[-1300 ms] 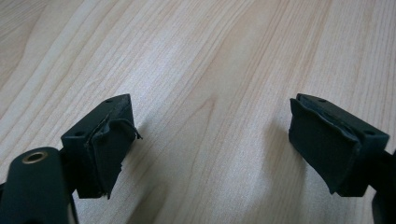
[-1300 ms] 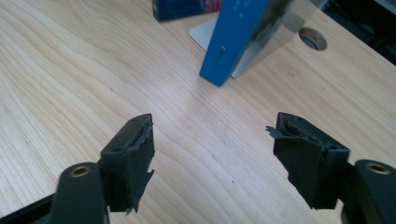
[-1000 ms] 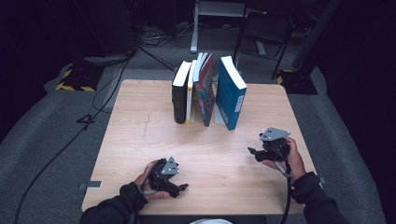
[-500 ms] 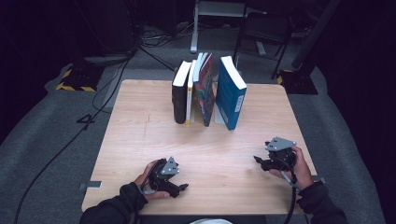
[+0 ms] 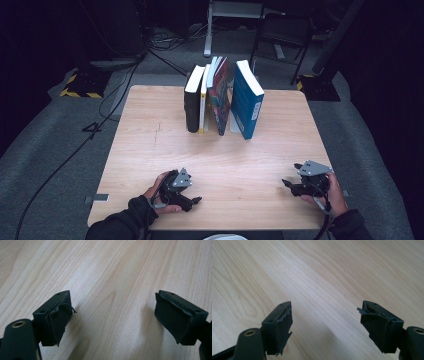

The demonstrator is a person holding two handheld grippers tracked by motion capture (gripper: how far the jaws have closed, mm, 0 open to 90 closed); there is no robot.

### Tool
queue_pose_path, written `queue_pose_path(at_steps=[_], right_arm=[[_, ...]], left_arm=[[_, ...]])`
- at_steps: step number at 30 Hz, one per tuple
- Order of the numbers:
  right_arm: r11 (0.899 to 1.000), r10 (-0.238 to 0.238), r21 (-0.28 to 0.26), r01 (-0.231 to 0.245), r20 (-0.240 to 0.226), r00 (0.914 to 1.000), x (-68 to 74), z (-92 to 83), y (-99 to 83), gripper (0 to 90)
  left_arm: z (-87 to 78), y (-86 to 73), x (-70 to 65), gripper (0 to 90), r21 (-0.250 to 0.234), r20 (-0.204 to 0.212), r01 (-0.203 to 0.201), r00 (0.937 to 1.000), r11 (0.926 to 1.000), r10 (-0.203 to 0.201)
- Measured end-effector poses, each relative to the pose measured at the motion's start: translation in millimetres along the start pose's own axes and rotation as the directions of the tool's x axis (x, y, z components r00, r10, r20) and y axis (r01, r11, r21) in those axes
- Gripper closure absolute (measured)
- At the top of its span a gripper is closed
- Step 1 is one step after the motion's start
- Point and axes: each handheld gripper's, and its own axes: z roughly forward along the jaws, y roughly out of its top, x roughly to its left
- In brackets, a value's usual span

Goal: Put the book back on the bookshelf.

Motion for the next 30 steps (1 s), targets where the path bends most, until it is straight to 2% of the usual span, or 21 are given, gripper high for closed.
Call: queue_pose_path(at_steps=[6,11,15,16,19,22,24,30], right_arm=[[0.999,0.046,-0.008,-0.046,0.005,0.9989,-4.6,-5.0,-19.9,24.9],[0.994,0.104,-0.015,-0.104,0.003,0.9945,-8.6,-10.0,-41.0,24.4],[0.984,0.172,-0.04,-0.172,-0.018,0.985,-13.5,-16.4,-55.8,23.7],[0.984,0.172,-0.04,-0.172,-0.018,0.985,-13.5,-16.4,-55.8,23.7],[0.971,0.232,-0.049,-0.234,-0.036,0.9721,-18.0,-21.1,-66.7,22.2],[0.962,0.268,-0.034,-0.27,-0.051,0.962,-22.6,-24.3,-72.4,19.8],[0.96,0.275,-0.032,-0.277,-0.055,0.9599,-24.6,-25.2,-74.2,19.9],[0.961,0.273,-0.032,-0.275,-0.054,0.9604,-24.4,-25.3,-74.4,19.8]], left_arm=[[0.1,0.0,0.2,14.9,-0.001,0.002,-0.001,1.0,1.0,0.001],[0.2,0.1,0.6,14.8,0.0,0.005,-0.003,1.0,1.0,0.003],[0.2,0.1,0.5,14.8,-0.001,0.005,-0.002,1.0,1.0,0.002],[0.2,0.1,0.5,14.8,-0.001,0.005,-0.002,1.0,1.0,0.002],[0.2,0.1,0.6,14.8,0.0,0.006,-0.003,1.0,1.0,0.003],[0.2,0.1,0.6,14.8,0.0,0.006,-0.004,1.0,1.0,0.004],[0.3,0.1,0.6,14.7,-0.001,0.006,-0.003,1.0,1.0,0.003],[0.3,0.1,0.5,14.7,-0.001,0.005,-0.003,1.0,1.0,0.003]])
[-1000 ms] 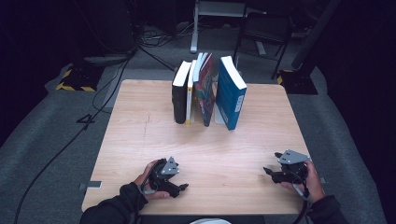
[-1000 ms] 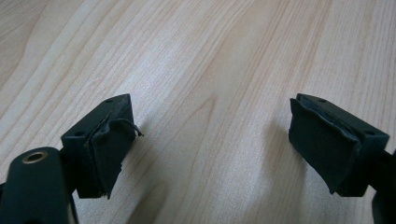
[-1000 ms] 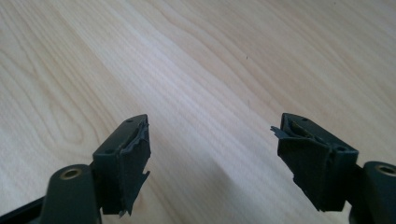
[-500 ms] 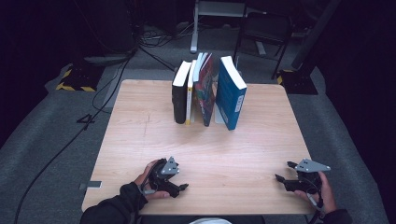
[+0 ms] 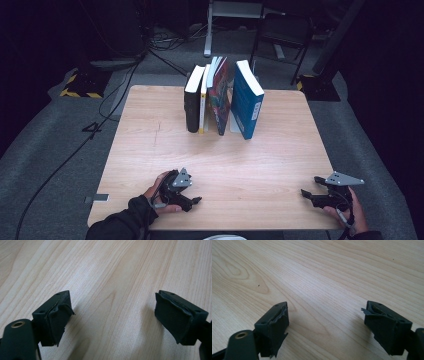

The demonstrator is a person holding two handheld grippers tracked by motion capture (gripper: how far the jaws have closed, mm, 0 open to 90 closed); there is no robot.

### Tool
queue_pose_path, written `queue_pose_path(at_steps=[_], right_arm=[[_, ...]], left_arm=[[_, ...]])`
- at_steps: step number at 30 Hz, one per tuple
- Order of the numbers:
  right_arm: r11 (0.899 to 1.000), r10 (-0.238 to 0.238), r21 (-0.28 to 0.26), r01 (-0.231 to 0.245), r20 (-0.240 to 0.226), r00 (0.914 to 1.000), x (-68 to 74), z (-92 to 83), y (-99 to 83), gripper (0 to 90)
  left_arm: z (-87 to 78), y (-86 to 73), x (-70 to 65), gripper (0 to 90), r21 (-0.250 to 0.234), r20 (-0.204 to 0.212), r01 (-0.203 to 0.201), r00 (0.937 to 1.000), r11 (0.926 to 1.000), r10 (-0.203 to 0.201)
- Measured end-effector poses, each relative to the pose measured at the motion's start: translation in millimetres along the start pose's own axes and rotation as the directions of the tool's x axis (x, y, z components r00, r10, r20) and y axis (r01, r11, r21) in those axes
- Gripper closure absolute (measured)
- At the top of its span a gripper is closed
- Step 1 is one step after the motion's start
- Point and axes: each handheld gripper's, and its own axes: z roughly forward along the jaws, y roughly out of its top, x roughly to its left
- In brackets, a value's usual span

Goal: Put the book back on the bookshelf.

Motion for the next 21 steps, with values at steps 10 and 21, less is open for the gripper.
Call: queue_pose_path(at_steps=[10,21], right_arm=[[1.0,0.0,0.0,0.0,0.001,1.0,0.1,0.0,0.0,19.6],[1.0,0.013,0.0,-0.013,0.01,0.9999,0.5,-0.1,-0.1,19.7]], left_arm=[[0.5,0.8,0.6,14.7,0.004,0.003,-0.007,1.0,1.0,0.007],[1.6,1.7,1.3,13.9,0.004,0.006,-0.012,0.9999,0.9999,0.012]])
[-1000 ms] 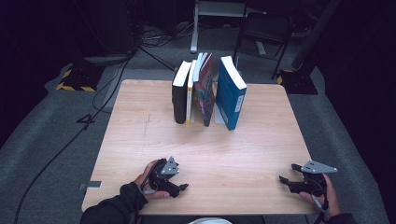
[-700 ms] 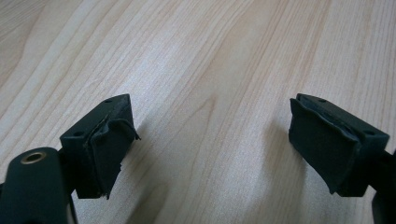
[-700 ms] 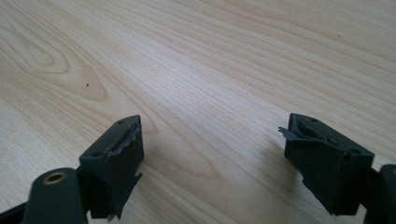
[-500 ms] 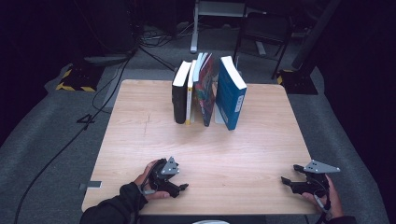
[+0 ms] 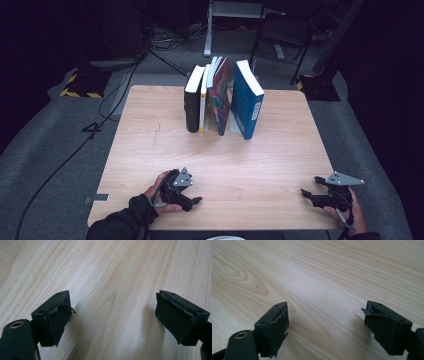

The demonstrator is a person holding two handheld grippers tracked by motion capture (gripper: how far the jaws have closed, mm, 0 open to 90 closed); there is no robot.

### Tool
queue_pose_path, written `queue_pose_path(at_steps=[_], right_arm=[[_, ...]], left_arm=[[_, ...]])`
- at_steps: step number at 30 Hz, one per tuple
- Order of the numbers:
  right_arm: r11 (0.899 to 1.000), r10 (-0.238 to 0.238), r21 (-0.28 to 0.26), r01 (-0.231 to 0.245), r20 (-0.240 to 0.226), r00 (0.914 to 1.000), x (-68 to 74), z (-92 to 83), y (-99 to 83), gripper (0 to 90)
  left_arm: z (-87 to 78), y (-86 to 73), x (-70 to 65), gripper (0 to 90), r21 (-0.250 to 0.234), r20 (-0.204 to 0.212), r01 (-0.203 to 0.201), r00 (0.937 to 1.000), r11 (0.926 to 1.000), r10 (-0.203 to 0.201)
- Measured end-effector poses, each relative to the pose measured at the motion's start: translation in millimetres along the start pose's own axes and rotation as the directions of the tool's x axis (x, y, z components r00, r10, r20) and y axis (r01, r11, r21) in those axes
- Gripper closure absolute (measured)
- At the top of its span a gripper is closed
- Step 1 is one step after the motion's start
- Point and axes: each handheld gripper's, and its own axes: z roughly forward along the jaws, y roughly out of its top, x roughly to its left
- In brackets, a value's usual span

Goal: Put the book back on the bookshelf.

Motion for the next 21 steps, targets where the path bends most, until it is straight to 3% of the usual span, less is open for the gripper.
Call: queue_pose_path(at_steps=[21], right_arm=[[1.0,0.0,0.0,0.0,0.0,1.0,0.0,0.0,0.0,19.7]], left_arm=[[0.8,0.7,1.2,13.7,0.0,0.008,-0.003,1.0,1.0,0.003]])
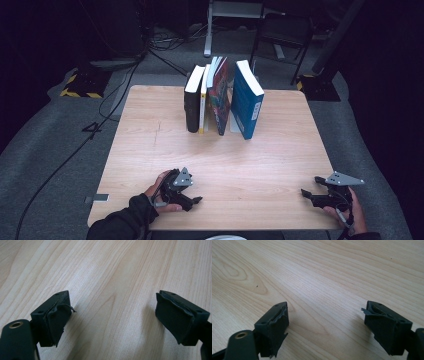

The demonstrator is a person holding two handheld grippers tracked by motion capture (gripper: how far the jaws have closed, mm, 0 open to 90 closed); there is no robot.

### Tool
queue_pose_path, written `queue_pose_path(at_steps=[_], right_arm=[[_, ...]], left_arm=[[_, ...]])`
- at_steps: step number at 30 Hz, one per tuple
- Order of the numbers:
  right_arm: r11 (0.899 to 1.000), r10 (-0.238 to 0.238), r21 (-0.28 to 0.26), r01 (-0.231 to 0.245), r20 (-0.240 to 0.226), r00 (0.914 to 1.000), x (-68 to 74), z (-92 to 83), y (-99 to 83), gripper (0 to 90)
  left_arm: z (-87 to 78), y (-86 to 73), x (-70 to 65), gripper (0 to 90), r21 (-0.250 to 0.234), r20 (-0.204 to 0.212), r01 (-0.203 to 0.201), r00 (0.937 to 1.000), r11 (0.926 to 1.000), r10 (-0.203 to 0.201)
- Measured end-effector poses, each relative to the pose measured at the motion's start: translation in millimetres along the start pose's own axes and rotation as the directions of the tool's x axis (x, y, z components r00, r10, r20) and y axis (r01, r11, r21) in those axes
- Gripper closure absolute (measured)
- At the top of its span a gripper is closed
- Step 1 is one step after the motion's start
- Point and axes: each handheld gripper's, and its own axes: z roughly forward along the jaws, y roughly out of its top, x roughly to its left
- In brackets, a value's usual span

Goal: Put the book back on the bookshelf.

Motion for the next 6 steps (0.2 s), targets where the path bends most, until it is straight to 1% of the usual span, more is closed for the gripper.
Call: queue_pose_path(at_steps=[6], right_arm=[[1.0,0.0,0.0,0.0,0.0,1.0,0.0,0.0,0.0,19.7]], left_arm=[[0.5,0.6,1.0,13.6,0.0,0.002,-0.001,1.0,1.0,0.001]])
